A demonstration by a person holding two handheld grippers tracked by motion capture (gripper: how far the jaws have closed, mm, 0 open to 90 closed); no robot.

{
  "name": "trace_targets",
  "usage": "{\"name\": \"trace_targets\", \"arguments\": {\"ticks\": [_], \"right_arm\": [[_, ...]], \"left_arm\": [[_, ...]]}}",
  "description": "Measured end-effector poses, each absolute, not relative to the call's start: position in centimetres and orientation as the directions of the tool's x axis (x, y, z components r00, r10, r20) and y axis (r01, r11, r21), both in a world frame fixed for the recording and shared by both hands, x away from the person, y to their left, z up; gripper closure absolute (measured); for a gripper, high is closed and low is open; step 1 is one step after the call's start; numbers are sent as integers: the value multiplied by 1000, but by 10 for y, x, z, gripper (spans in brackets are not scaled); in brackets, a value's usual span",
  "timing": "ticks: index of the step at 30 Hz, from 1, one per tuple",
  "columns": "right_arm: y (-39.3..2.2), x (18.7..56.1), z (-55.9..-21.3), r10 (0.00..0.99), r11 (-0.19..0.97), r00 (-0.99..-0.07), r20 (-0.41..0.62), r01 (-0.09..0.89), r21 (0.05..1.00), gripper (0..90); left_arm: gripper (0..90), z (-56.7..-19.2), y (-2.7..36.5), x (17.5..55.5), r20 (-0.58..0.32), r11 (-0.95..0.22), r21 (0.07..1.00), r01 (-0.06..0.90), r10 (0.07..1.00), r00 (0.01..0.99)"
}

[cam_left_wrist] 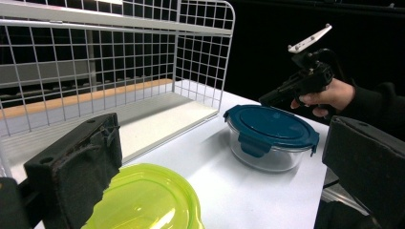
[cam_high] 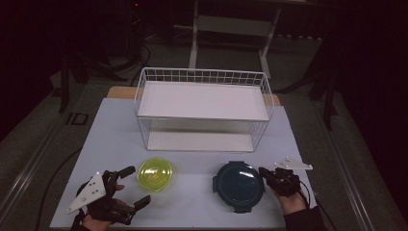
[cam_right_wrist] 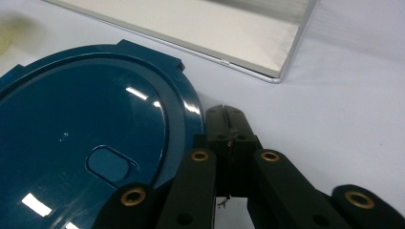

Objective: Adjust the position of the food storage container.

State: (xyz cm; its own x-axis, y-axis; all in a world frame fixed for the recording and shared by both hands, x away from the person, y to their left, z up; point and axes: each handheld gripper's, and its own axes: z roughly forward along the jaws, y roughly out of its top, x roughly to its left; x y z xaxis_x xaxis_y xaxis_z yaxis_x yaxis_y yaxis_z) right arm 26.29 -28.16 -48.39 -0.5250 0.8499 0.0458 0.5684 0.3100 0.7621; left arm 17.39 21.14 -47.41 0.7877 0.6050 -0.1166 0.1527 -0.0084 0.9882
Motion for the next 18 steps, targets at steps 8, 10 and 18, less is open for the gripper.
{"name": "trace_targets", "arguments": {"ticks": [8,10,18], "right_arm": [[-284,257,-484,853,300,-520,56,574,762,900],[-284,257,-484,854,297,-516,58,576,762,900],[-287,257,-480,865,262,-496,73,572,777,852]], "left_arm": [[0,-474,211,174,-118,-8,988,155,606,787],[0,-474,210,174,-119,-8,988,155,604,788],[0,-474,207,174,-125,-10,986,164,599,791]]}}
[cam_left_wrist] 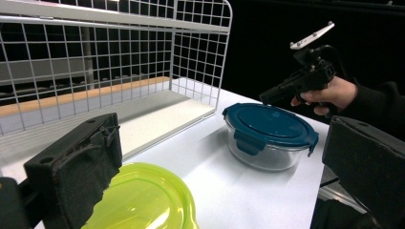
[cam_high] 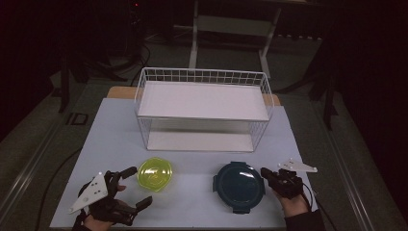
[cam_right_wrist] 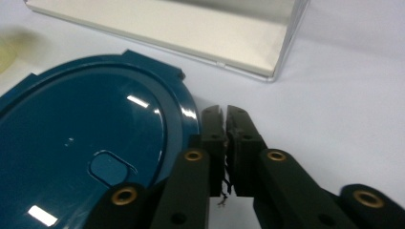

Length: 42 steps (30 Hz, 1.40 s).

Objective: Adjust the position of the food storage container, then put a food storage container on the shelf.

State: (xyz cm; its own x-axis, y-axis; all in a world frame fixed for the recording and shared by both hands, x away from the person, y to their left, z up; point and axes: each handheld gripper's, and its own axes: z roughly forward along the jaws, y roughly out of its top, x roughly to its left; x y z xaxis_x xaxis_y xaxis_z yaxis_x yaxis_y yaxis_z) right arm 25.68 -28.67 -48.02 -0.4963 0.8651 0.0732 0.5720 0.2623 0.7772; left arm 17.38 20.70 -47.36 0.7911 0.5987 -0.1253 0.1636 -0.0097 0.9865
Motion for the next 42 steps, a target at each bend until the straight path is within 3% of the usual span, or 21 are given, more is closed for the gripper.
{"name": "trace_targets", "arguments": {"ticks": [4,8,9,11,12,16,18,23,28,30,35,42], "right_arm": [[-287,253,-471,859,266,-508,60,543,796,781],[-287,250,-467,846,265,-530,66,524,809,647],[-286,248,-466,841,270,-537,62,516,813,580],[-286,246,-464,836,270,-544,65,511,816,549],[-285,241,-459,823,276,-566,51,476,835,380],[-282,230,-450,794,288,-607,27,416,863,183],[-283,226,-445,781,266,-623,52,406,874,126],[-283,216,-436,785,283,-620,-2,355,891,125],[-289,208,-427,771,270,-637,4,332,904,185],[-288,205,-423,774,317,-632,-39,334,888,186],[-291,200,-416,767,295,-641,-30,310,904,213],[-299,203,-420,753,265,-656,47,368,891,222]], "left_arm": [[0,-472,203,174,-133,-19,984,179,597,791],[0,-469,196,175,-156,-28,977,211,584,797],[0,-468,194,176,-164,-27,975,220,581,797],[0,-465,187,177,-162,-44,972,231,588,792],[0,-463,184,177,-152,-57,971,231,598,787],[0,-454,169,180,-155,-75,967,242,578,801],[0,-449,161,182,-140,-100,966,237,570,810],[0,-442,152,185,-146,-111,964,243,545,826],[0,-429,134,194,-203,-92,955,283,492,846],[0,-425,123,198,-215,-117,945,305,482,849],[0,-421,100,205,-224,-175,927,332,452,863],[0,-436,62,232,-397,-231,818,527,438,807]]}}
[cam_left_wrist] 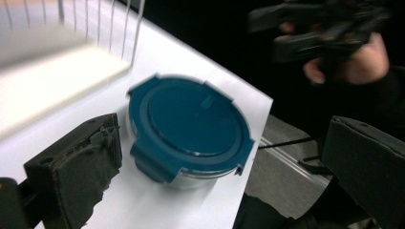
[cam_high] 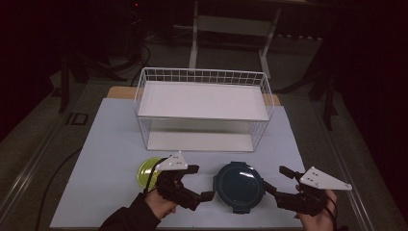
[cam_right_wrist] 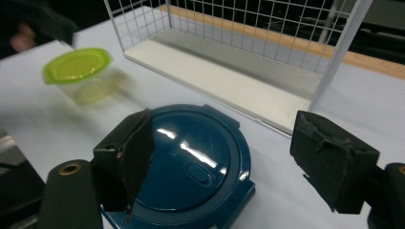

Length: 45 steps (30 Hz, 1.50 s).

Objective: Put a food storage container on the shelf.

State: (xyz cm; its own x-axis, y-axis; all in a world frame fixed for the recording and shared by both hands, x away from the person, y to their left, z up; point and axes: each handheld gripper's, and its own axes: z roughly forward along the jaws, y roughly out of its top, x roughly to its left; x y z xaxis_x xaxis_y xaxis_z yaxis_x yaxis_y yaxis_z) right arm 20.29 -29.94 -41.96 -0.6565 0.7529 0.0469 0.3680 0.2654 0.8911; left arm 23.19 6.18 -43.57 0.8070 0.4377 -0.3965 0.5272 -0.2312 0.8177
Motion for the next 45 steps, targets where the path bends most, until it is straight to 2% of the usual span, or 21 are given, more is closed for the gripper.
{"name": "trace_targets", "arguments": {"ticks": [3,7,12,15,17,22,24,30,36,41,45], "right_arm": [[-303,205,-424,742,248,-666,78,381,890,198],[-307,211,-435,751,257,-649,123,459,850,167],[-312,221,-449,742,200,-627,237,545,815,106],[-315,228,-456,746,150,-588,313,606,781,106],[-316,230,-459,753,137,-573,324,618,774,117],[-317,231,-460,749,126,-568,341,628,768,131],[-317,232,-461,752,127,-564,341,632,765,134],[-317,232,-464,753,132,-561,343,640,757,140],[-318,232,-466,757,131,-554,347,649,749,148],[-319,231,-466,761,133,-552,341,647,751,153],[-321,231,-469,761,136,-547,349,660,738,158]], "left_arm": [[0,-445,58,243,-479,-201,772,602,438,761],[0,-455,54,255,-527,-190,738,648,437,729],[0,-471,45,266,-595,-193,674,713,430,679],[2,-481,40,273,-631,-192,631,752,437,641],[7,-487,38,277,-661,-184,599,779,435,611],[68,-501,34,285,-704,-169,526,834,463,538],[139,-507,33,287,-726,-156,488,859,473,499],[235,-519,32,293,-782,-142,385,912,475,404],[430,-528,33,296,-816,-152,330,932,451,362],[495,-531,33,300,-852,-155,277,948,416,317],[505,-530,32,300,-842,-164,296,941,421,338]]}}
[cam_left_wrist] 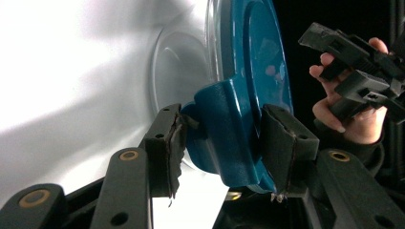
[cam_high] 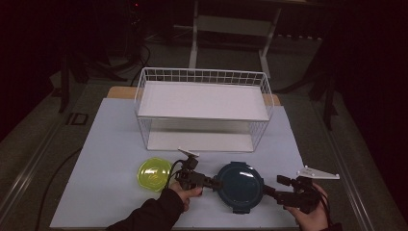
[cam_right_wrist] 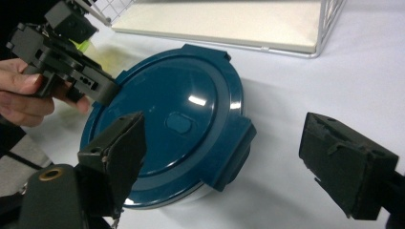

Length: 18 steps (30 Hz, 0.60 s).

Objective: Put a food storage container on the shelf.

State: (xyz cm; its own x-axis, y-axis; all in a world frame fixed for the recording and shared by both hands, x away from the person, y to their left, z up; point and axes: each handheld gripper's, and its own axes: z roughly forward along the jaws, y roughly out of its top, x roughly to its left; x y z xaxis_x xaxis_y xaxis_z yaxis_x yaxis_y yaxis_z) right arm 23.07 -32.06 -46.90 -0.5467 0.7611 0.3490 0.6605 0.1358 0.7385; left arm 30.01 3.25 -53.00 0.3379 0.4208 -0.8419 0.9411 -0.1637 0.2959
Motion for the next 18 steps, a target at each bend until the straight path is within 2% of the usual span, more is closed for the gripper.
{"name": "trace_targets", "arguments": {"ticks": [9,13,18], "right_arm": [[-325,229,-485,749,116,-517,414,718,687,188],[-329,227,-486,741,103,-507,441,735,671,244],[-332,226,-489,721,105,-506,474,756,646,378]], "left_arm": [[536,-520,29,293,-807,-202,373,906,412,424],[541,-519,31,288,-793,-217,399,891,407,454],[550,-516,32,282,-767,-244,444,862,393,507]]}}
